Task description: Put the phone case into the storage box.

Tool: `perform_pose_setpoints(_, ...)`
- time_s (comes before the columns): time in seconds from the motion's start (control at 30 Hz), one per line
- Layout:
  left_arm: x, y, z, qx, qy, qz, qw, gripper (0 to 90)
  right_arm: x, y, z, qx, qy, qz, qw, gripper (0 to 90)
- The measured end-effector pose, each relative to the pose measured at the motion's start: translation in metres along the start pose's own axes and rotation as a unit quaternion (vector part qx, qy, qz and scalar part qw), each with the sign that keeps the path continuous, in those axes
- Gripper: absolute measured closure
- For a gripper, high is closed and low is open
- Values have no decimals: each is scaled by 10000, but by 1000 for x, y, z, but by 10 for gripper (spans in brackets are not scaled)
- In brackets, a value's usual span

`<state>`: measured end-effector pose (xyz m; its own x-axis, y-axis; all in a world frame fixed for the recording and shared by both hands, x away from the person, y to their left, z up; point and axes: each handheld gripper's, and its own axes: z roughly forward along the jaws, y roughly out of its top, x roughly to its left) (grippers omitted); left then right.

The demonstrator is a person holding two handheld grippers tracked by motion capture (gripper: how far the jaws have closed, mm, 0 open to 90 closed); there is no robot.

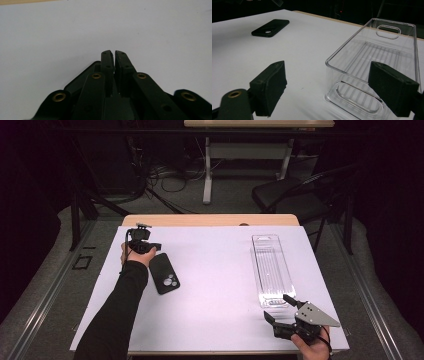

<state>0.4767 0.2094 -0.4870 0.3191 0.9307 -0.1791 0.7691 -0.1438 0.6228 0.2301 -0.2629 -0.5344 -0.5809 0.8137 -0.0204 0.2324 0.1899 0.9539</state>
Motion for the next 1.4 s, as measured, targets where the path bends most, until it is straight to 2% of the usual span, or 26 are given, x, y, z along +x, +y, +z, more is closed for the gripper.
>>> perform_pose_setpoints(0.27,9,-1,18,90,177,-63,9998,900,0,-1,1,38,-11,18,10000,145)
perform_pose_setpoints(0.43,17,-1,28,105,306,-183,9993,900,0,-2,1,45,-1,24,10000,145)
perform_pose_setpoints(0.57,20,-4,35,146,319,-271,9990,900,0,-1,0,72,35,4,10000,144)
perform_pose_setpoints(0.6,21,-5,39,220,334,-261,9989,900,1,-1,1,52,28,5,10000,144)
perform_pose_setpoints(0.77,23,-7,49,225,363,-281,9987,900,0,-2,1,55,32,11,10000,144)
perform_pose_setpoints(1.1,26,-8,58,234,469,-319,9981,900,0,-3,1,82,107,10,9999,144)
perform_pose_setpoints(1.4,28,-9,62,272,430,-336,9981,900,0,-3,2,118,143,22,9998,144)
